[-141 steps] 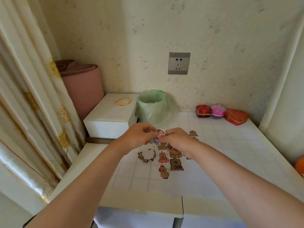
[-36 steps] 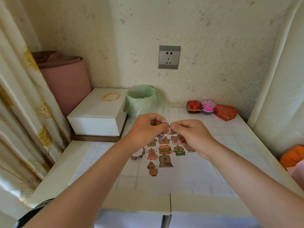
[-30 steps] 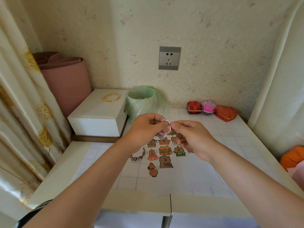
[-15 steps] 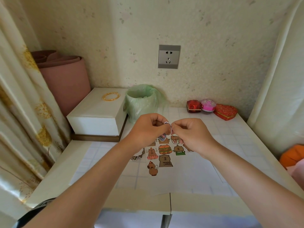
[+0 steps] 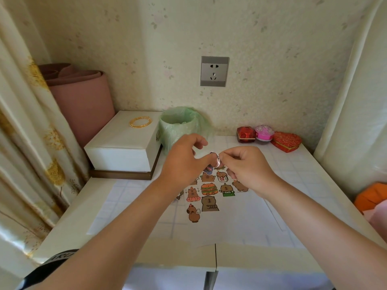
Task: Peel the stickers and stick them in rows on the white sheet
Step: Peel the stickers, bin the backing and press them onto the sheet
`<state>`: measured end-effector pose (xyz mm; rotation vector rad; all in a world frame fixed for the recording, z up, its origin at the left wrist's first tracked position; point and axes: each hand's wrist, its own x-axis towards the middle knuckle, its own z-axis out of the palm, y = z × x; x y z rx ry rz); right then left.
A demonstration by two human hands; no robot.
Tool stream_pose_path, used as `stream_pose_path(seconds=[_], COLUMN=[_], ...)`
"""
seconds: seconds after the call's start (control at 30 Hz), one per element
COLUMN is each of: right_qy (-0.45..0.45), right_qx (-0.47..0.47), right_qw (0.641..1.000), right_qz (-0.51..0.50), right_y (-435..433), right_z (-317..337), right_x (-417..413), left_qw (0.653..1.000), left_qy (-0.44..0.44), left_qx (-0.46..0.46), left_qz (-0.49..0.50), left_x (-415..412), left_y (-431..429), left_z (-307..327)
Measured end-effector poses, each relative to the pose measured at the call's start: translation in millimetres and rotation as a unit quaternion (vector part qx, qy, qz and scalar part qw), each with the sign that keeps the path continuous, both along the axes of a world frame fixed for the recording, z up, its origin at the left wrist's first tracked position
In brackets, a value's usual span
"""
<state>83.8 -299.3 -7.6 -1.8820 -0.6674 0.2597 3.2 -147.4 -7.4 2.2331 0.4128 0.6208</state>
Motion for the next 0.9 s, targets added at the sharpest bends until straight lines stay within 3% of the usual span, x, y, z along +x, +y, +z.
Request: stream_pose_path(seconds=[0.07, 0.1, 0.2, 0.4, 0.53, 0.73, 0.9], right_qy=[-0.022, -0.035, -0.091, -0.206, -0.245, -0.249, -0.154], right_qx=[-0.005, -0.004, -0.016, -0.065, -0.093, -0.094, -0.051], right_qw=[1.0, 0.999, 0.996, 0.976, 0.965, 0.964, 0.987], right_qz=[-0.004, -0.004, -0.012, -0.031, -0.028, -0.018, -0.006], right_y=[1, 2, 2, 3, 5, 8, 10], right_z=[-1, -2, -2, 0, 1, 3, 7], right_x=[1, 2, 6, 11, 12, 11, 9], left_qw=[0.993, 0.993, 0.998, 0.985, 0.976, 0.975, 0.971], left_qy=[-0.032, -0.028, 0.012, 0.043, 0.054, 0.055, 0.042], left_qx=[0.118, 0.112, -0.016, -0.158, -0.205, -0.21, -0.22], left_qz=[0.007, -0.008, -0.062, -0.063, -0.055, -0.053, -0.077], left_x=[-2, -2, 1, 4, 6, 10, 11], left_y=[-2, -4, -8, -9, -9, -8, -6], left_z=[3, 4, 6, 16, 16, 14, 13])
